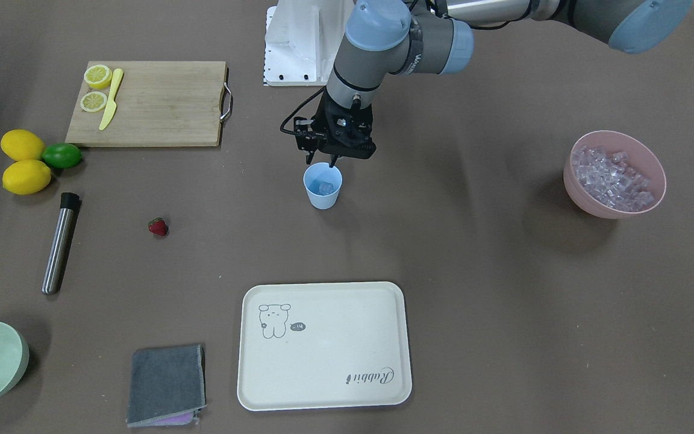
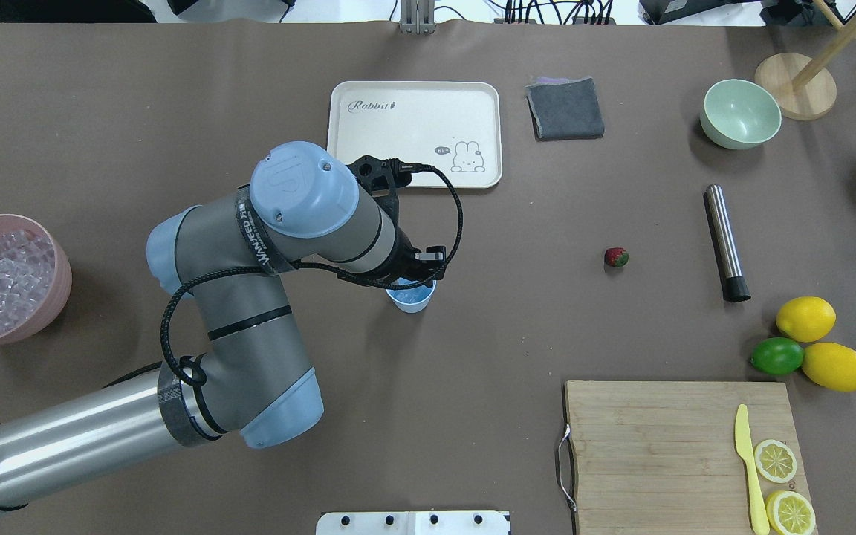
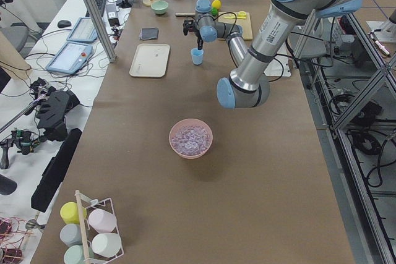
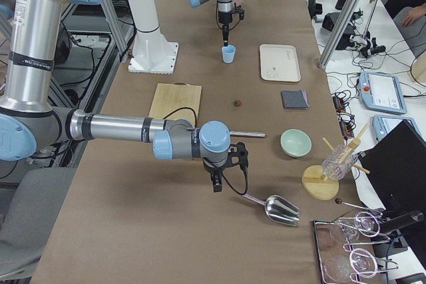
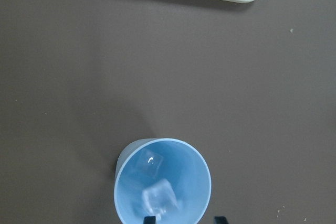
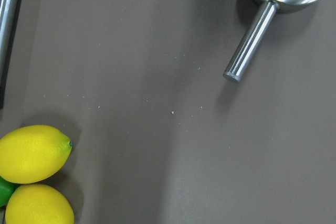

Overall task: Mash ice and strawberries in cup
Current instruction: 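Drop the ice cube into the cup and move the left gripper back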

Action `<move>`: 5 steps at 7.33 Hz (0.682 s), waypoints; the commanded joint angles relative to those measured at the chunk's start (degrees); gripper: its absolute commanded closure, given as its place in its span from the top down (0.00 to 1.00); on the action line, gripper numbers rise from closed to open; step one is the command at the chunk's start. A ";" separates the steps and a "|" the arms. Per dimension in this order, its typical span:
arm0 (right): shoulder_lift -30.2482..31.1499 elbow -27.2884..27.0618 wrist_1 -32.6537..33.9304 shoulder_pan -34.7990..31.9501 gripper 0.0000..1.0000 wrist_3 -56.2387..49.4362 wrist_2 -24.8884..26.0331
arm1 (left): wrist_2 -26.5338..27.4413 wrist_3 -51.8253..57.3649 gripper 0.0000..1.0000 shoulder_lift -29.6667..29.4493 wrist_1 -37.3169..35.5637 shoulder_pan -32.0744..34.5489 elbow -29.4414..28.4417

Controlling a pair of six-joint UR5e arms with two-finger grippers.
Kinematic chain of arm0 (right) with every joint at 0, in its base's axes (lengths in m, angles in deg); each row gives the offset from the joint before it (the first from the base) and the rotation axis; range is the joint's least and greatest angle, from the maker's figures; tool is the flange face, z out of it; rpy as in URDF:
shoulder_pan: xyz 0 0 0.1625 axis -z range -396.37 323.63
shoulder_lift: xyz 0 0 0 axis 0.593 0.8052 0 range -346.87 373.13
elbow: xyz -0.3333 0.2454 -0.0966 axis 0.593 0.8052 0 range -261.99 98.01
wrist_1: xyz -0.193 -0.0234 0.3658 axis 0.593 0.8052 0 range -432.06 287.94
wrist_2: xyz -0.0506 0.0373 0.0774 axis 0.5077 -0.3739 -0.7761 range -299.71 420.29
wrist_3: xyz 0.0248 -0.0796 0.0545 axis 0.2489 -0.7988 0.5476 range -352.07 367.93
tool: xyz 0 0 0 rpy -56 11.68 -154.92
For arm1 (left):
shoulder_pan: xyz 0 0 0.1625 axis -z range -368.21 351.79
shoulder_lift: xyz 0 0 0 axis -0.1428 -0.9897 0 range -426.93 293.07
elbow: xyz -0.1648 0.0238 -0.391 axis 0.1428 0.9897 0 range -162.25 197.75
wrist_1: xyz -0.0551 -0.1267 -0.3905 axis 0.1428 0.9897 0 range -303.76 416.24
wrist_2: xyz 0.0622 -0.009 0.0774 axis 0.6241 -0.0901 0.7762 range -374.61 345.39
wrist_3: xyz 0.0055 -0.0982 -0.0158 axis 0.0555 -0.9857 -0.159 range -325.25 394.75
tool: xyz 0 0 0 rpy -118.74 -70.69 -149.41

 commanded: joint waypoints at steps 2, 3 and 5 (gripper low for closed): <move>0.00 0.00 0.00 0.00 1.00 0.00 0.00 | -4.66 9.31 0.94 7.18 -0.62 6.50 4.62; 0.00 0.00 0.00 0.00 1.00 0.00 0.00 | -6.61 16.24 0.96 13.67 -0.54 9.93 9.36; 0.00 0.00 0.00 0.00 1.00 0.00 0.00 | -8.64 28.02 0.96 24.40 -0.45 16.52 14.47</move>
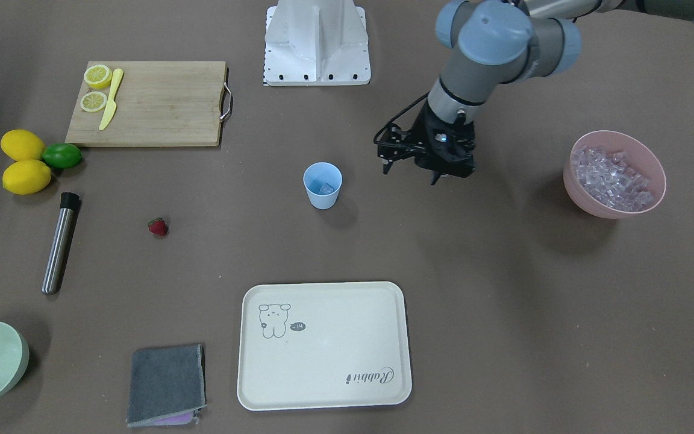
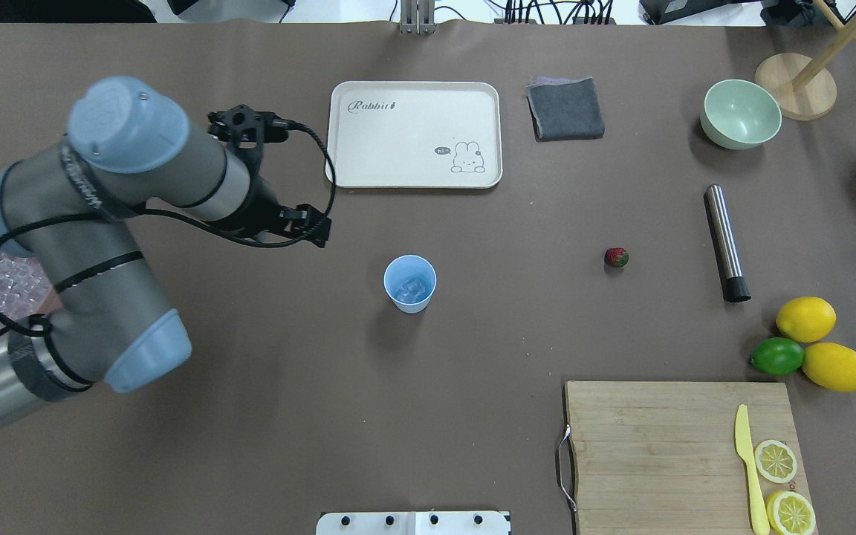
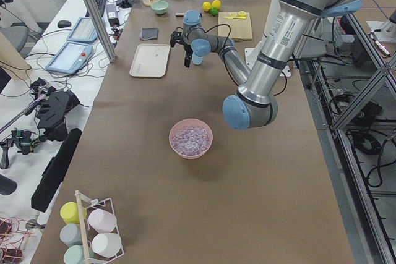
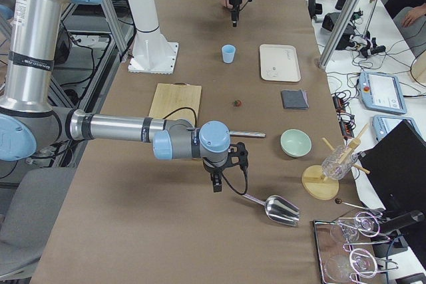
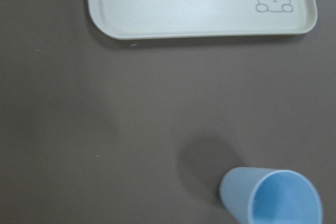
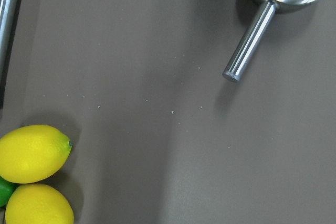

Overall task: Mash ice and strawberries in cup
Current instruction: 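Drop the ice cube into the cup and move the left gripper back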

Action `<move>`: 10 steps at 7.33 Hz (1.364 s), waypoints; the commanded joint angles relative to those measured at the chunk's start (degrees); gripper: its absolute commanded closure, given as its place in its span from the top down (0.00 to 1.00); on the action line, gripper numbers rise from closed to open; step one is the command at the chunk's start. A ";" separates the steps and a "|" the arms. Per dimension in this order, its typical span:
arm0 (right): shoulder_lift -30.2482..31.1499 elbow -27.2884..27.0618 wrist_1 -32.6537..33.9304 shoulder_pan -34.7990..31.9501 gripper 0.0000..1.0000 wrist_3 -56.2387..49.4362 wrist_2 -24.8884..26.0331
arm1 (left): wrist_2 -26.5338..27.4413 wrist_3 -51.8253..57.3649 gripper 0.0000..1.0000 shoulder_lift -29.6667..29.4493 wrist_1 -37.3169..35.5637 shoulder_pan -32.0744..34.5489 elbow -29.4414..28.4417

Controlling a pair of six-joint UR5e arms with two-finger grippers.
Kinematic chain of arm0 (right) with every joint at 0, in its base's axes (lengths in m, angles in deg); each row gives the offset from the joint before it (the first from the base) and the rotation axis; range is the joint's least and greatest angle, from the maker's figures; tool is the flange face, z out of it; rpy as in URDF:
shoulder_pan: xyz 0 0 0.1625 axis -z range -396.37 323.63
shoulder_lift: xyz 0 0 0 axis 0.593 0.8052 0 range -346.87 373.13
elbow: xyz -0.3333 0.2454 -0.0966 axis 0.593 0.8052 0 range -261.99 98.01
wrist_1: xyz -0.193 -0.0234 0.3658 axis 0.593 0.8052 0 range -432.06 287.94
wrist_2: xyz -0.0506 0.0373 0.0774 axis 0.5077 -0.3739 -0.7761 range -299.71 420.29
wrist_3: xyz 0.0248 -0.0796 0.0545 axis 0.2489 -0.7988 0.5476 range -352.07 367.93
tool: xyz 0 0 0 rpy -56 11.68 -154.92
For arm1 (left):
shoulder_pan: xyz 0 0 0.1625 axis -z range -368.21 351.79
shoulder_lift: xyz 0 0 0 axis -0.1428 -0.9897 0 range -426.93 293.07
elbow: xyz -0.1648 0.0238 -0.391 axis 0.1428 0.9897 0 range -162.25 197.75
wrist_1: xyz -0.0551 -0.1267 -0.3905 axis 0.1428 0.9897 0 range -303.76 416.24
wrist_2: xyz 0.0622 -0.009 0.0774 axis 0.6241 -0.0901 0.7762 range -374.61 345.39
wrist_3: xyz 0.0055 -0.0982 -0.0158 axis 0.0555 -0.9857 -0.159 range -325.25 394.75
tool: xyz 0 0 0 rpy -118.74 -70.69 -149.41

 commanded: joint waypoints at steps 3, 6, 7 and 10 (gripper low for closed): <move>0.00 -0.09 0.00 0.00 1.00 0.00 -0.35 | -1.43 38.90 0.97 25.54 0.85 12.93 12.06; 0.00 -0.26 -1.23 0.00 1.00 -0.09 -0.35 | -1.52 49.11 0.97 38.32 16.46 14.80 9.28; 0.00 -0.26 -1.23 0.00 1.00 -0.09 -0.26 | -1.17 54.33 0.97 40.68 19.54 14.89 7.09; 0.61 -0.44 -1.23 0.00 1.00 -0.09 -0.35 | 1.89 64.49 0.93 43.08 25.00 15.68 1.55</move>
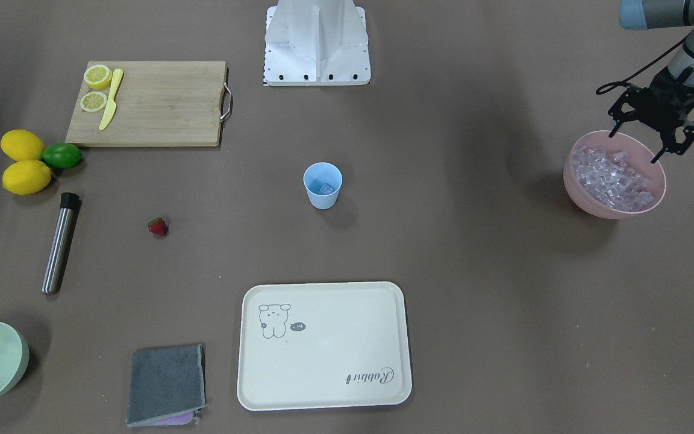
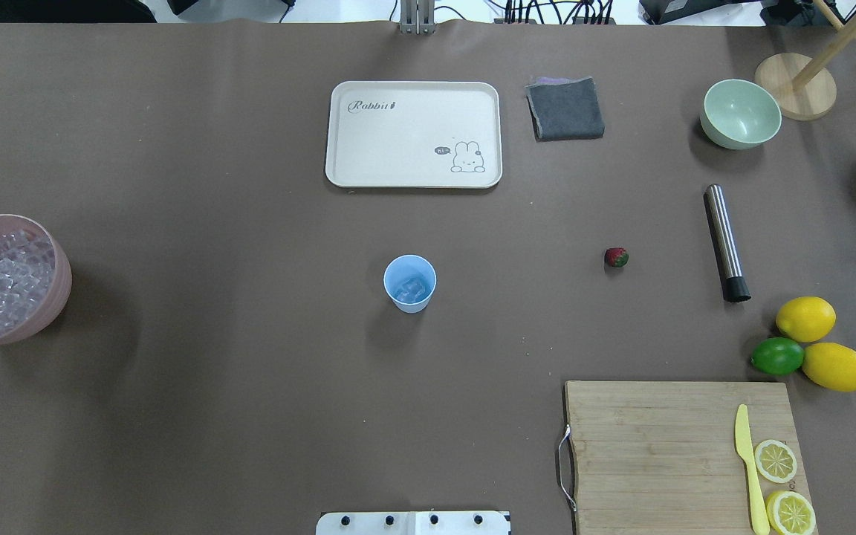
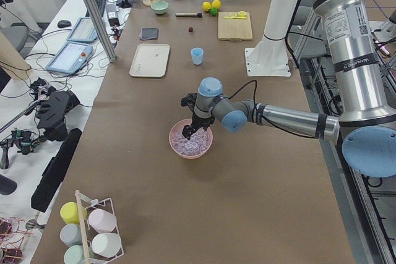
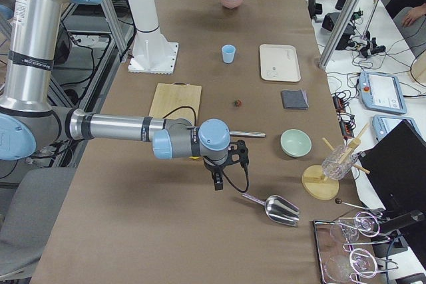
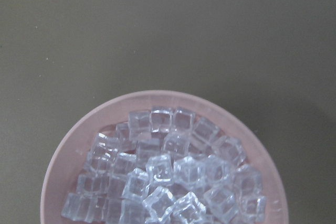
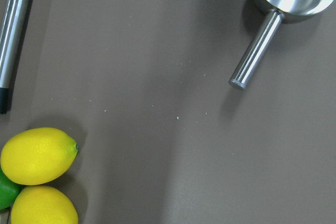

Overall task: Mash ice and strawberries in cup
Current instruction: 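Lower the left gripper into the pink bowl and grasp a third ice cube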

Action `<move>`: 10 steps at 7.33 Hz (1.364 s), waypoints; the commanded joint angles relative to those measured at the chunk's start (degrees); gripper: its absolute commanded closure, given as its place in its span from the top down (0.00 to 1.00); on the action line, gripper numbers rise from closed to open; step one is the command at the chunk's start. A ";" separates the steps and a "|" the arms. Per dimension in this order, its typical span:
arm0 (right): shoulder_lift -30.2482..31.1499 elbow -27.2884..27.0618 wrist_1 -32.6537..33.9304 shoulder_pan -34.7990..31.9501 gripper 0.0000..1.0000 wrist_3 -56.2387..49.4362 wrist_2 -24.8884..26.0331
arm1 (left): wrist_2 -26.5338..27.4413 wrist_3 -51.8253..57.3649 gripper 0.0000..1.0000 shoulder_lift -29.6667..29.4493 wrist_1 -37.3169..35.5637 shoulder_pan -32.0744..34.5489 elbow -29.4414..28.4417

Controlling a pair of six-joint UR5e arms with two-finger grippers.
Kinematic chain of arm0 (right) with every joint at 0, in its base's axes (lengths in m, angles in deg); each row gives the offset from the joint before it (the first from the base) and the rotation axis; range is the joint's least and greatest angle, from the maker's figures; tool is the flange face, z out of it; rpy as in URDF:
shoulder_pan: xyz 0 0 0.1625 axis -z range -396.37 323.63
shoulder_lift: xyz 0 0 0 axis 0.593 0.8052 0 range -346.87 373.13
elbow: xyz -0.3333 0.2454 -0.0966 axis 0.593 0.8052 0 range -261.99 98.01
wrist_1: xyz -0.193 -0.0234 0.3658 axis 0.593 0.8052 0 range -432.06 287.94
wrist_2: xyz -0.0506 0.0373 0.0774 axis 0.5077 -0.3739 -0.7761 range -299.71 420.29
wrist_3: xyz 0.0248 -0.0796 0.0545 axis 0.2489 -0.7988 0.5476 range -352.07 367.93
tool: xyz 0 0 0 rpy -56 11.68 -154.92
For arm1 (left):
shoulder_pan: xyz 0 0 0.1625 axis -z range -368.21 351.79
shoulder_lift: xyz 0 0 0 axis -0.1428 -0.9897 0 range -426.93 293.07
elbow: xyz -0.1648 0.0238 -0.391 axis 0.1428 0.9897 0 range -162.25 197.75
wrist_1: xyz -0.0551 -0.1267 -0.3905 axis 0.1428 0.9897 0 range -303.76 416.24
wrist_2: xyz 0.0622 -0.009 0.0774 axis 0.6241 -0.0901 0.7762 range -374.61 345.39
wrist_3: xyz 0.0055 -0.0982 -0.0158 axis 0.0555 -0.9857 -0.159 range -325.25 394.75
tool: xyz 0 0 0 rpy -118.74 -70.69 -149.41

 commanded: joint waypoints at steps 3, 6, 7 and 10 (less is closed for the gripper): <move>0.37 -0.08 -0.01 0.00 1.00 0.00 -0.10 | 1.05 1.73 0.90 -1.10 4.49 -1.87 -5.60; 0.46 -0.17 -0.01 0.00 1.00 0.00 -0.10 | -0.80 0.42 0.90 -0.49 5.18 -2.66 -7.34; 0.37 -0.17 -0.01 0.00 1.00 0.00 -0.10 | -0.80 0.41 0.89 -0.84 5.54 -3.02 -8.23; 0.37 -0.69 -0.01 0.00 1.00 0.00 -0.19 | -0.89 -3.63 0.76 -1.10 5.63 -4.60 -7.89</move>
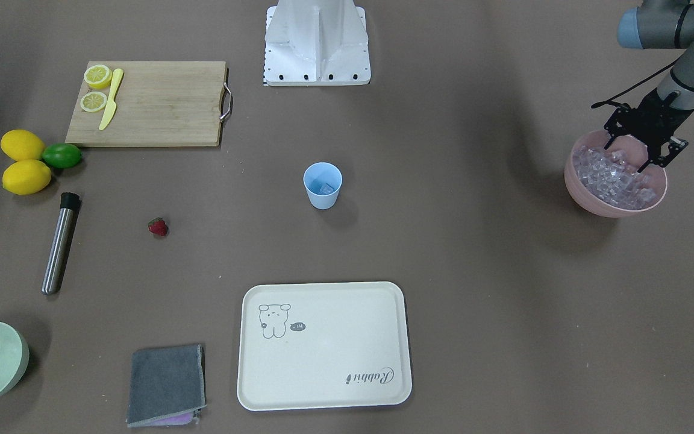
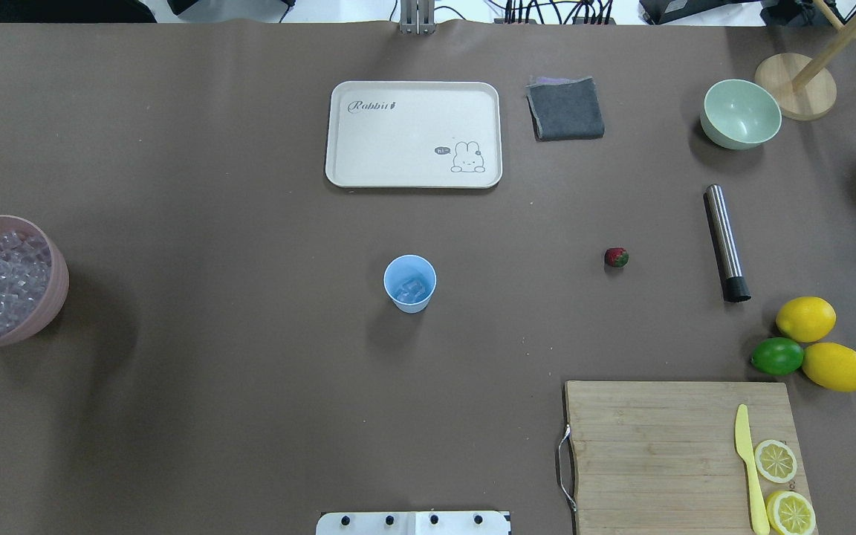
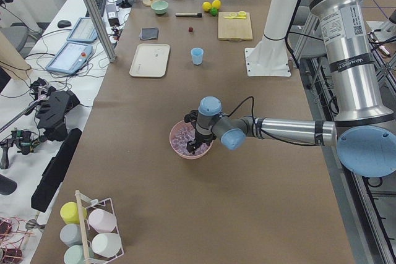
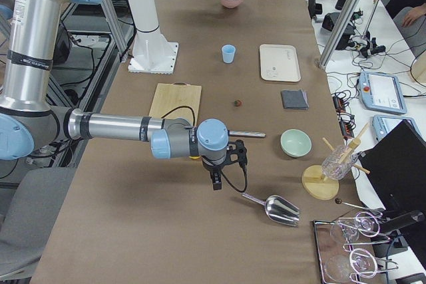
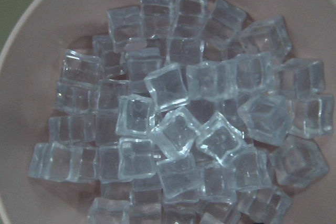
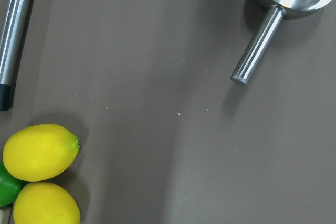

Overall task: Mash ice and strawberries in cup
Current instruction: 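Lower the left gripper into the pink bowl and grasp a third ice cube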

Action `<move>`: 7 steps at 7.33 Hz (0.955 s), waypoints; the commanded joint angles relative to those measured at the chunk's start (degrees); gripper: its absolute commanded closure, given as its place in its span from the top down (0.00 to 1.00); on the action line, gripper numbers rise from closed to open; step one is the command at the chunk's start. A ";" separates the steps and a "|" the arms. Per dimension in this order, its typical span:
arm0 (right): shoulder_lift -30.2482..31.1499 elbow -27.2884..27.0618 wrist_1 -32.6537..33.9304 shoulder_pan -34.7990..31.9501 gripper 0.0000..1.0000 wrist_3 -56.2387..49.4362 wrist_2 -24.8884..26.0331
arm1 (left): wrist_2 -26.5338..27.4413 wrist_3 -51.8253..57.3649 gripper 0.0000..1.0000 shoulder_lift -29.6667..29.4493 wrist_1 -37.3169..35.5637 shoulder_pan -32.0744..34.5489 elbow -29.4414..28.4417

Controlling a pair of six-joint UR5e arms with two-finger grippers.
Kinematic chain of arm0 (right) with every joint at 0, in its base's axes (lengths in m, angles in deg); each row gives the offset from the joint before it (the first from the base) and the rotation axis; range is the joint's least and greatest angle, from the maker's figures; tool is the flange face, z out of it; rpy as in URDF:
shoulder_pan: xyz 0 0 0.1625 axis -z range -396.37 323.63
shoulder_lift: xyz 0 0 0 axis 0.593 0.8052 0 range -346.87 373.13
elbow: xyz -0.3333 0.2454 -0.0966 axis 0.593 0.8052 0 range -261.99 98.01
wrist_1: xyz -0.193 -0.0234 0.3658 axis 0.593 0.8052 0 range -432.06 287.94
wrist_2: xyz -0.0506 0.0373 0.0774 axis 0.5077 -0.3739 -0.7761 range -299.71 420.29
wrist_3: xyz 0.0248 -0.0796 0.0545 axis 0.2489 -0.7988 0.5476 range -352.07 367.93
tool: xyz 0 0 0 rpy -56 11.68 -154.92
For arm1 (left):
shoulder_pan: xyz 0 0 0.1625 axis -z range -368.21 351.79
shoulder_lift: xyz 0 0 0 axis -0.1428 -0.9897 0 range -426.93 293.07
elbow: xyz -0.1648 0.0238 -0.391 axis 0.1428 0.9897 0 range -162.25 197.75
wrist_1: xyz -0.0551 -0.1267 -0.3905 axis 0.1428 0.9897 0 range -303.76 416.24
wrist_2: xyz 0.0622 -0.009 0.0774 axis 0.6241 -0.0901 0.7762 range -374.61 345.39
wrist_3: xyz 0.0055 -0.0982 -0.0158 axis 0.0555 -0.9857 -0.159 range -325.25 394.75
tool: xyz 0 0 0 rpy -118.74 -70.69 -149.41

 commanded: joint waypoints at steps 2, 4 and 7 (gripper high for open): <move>-0.06 -0.65 0.05 -0.09 1.00 0.09 -0.03 | -0.05 -1.18 0.44 -0.07 -0.03 -0.50 -0.06; 0.03 -1.53 0.14 -0.09 1.00 0.09 -0.21 | -0.05 -1.10 0.00 0.02 -0.29 -0.41 0.29; 0.11 -1.53 0.23 -0.09 1.00 0.18 -0.91 | -4.44 -1.54 0.00 -0.24 -7.37 1.16 4.49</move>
